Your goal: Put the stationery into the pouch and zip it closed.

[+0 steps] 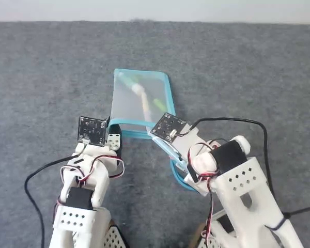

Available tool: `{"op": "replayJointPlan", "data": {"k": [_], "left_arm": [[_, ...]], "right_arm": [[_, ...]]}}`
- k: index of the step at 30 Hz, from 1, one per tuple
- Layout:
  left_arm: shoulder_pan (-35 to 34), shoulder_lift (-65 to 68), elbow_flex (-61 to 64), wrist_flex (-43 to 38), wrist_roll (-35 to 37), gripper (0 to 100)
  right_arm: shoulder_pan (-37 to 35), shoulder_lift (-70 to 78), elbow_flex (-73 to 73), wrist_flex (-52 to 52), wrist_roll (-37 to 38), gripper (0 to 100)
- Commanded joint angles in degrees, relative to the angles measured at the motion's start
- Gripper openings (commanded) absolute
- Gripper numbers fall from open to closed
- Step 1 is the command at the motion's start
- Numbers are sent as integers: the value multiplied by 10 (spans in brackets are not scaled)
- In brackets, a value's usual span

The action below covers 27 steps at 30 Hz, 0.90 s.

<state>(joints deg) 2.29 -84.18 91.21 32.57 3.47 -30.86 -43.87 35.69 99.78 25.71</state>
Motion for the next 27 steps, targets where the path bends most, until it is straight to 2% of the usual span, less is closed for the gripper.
{"op": "replayJointPlan", "data": {"k": [1,11,19,27], "left_arm": [[4,-5,-9,-20,9,12],[11,-5,-9,-20,9,12],[10,-5,-9,-19,9,12],[11,-5,-9,-18,8,12]], "right_arm": [[-1,-14,-56,0,-18,7],[-56,11,-110,30,-28,7],[-54,117,-113,29,-5,7],[-53,183,-184,16,-41,7]]}}
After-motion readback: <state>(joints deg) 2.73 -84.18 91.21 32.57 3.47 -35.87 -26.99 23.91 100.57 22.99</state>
